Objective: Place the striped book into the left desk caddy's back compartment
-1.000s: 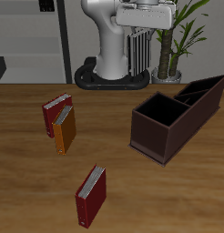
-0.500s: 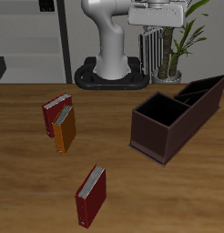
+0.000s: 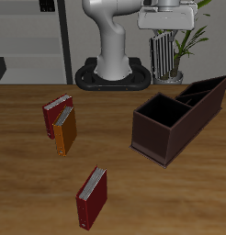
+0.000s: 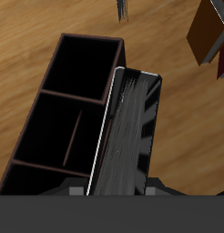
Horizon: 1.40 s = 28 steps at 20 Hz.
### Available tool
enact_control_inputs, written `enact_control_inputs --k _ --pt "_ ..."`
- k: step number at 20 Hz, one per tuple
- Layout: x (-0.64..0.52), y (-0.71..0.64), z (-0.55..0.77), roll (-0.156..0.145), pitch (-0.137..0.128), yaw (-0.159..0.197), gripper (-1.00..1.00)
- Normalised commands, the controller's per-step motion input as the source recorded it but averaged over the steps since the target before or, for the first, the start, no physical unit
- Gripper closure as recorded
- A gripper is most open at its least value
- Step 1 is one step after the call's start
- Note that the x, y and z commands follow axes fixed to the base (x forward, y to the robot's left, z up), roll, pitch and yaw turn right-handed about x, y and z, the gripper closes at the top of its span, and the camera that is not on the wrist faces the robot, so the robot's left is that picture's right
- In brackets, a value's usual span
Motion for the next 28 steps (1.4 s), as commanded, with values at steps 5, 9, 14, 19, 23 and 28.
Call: enact_control_inputs --k 5,9,14,19,23,28 --pt "0.12 0.23 -0.04 0.021 0.003 -0.034 1.0" --pt "0.1 0.37 -0.01 0.012 -0.007 -0.032 1.0" --pt "0.11 0.31 0.05 0.025 -0.017 -0.011 1.0" --pt "0.16 0.31 0.03 0.032 -0.02 0.01 1.0" --pt "0.15 0.22 -0.01 0.028 -0.022 0.03 1.0" --pt "0.18 0.17 -0.02 0.03 -0.003 0.004 1.0"
